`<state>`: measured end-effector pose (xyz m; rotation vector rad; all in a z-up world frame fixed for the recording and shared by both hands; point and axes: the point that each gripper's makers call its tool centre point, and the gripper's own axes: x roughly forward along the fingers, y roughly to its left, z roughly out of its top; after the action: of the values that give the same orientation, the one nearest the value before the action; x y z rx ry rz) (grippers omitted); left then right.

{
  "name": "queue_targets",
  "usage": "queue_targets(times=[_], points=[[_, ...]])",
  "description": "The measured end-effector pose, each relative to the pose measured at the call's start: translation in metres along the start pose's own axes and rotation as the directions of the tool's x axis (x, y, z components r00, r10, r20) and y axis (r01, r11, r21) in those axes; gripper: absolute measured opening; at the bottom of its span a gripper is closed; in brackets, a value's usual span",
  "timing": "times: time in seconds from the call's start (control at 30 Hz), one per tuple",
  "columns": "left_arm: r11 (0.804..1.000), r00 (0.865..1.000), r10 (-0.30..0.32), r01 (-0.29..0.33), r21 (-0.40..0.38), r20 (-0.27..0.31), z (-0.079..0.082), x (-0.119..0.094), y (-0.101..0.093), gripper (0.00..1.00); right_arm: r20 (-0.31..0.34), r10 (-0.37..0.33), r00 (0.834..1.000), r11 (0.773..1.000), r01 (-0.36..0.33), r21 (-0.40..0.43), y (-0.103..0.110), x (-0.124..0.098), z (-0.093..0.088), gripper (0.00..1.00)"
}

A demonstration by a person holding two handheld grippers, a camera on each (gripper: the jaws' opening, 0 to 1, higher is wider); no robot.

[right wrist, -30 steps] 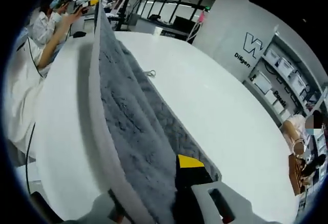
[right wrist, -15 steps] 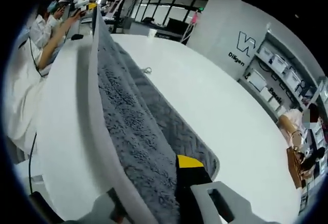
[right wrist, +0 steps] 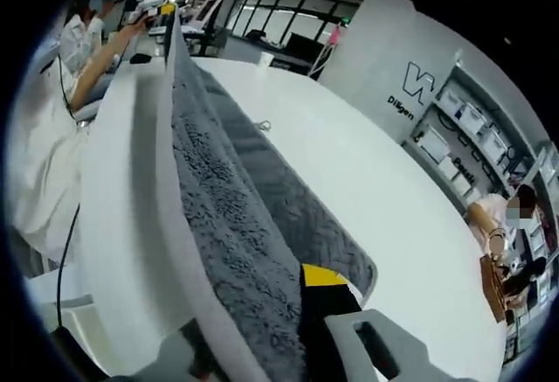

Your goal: Open the folded towel by lifting each exposed corner and separating the folded layers until the towel lies flat within the target outline without major curled edges

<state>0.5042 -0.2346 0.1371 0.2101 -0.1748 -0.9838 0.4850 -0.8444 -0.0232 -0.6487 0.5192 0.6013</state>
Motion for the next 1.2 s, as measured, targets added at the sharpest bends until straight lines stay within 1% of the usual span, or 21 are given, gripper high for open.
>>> queue_targets(times=[0.07, 0.23, 0.37, 0.47, 0.67, 0.73, 0.77, 0.9, 1.0, 1.07, 1.13, 1.2], points=[[1.000, 1.000, -0.004, 0.004, 0.002, 0.001, 0.000, -0.001, -0.004, 0.02, 0.003, -0.011, 1.000, 1.000, 0.011, 0.004, 0.002, -0.002, -0.002, 0.00], [1.000, 1.000, -0.012, 0.012, -0.001, -0.017, -0.009, -0.008, -0.017, 0.02, 0.039, -0.067, 0.997, 0.998, 0.067, -0.001, 0.003, -0.011, 0.001, 0.00], [1.000, 1.000, -0.022, 0.022, -0.023, -0.002, -0.012, -0.015, -0.024, 0.02, 0.050, -0.077, 0.996, 0.997, 0.078, -0.005, 0.009, -0.017, 0.002, 0.00], [0.999, 0.999, -0.033, 0.033, -0.034, 0.005, -0.013, -0.019, -0.029, 0.02, 0.042, -0.067, 0.997, 0.998, 0.068, -0.008, 0.017, -0.018, -0.001, 0.00], [0.998, 0.999, -0.051, 0.051, -0.043, 0.010, -0.011, -0.030, -0.040, 0.02, 0.067, -0.057, 0.996, 0.998, 0.058, -0.008, 0.028, -0.022, -0.007, 0.00], [0.997, 0.998, -0.060, 0.060, -0.044, 0.007, -0.011, -0.032, -0.046, 0.02, 0.077, -0.033, 0.997, 0.999, 0.030, 0.033, 0.034, -0.023, -0.010, 0.00], [0.997, 0.998, -0.064, 0.064, -0.047, 0.004, -0.012, -0.033, -0.049, 0.02, 0.079, -0.028, 0.996, 0.999, 0.025, 0.035, 0.036, -0.024, -0.011, 0.00], [0.995, 0.996, -0.084, 0.083, -0.049, -0.026, -0.016, -0.035, -0.063, 0.02, 0.094, -0.024, 0.995, 0.999, 0.021, 0.038, 0.038, -0.029, -0.013, 0.00], [0.993, 0.994, -0.105, 0.104, -0.057, -0.031, -0.019, -0.039, -0.072, 0.02, 0.095, -0.017, 0.995, 0.999, 0.013, 0.043, 0.041, -0.030, -0.017, 0.00], [0.990, 0.991, -0.132, 0.130, -0.061, -0.033, -0.023, -0.043, -0.080, 0.02, 0.094, 0.000, 0.996, 0.999, -0.004, 0.045, 0.045, -0.030, -0.021, 0.00], [0.989, 0.990, -0.137, 0.135, -0.064, -0.019, -0.025, -0.043, -0.085, 0.02, 0.087, 0.031, 0.996, 0.999, -0.034, 0.041, 0.051, -0.028, -0.026, 0.00], [0.985, 0.988, -0.154, 0.151, -0.079, -0.031, -0.029, -0.042, -0.088, 0.02, 0.079, 0.040, 0.996, 0.998, -0.044, 0.043, 0.054, -0.027, -0.030, 0.00]])
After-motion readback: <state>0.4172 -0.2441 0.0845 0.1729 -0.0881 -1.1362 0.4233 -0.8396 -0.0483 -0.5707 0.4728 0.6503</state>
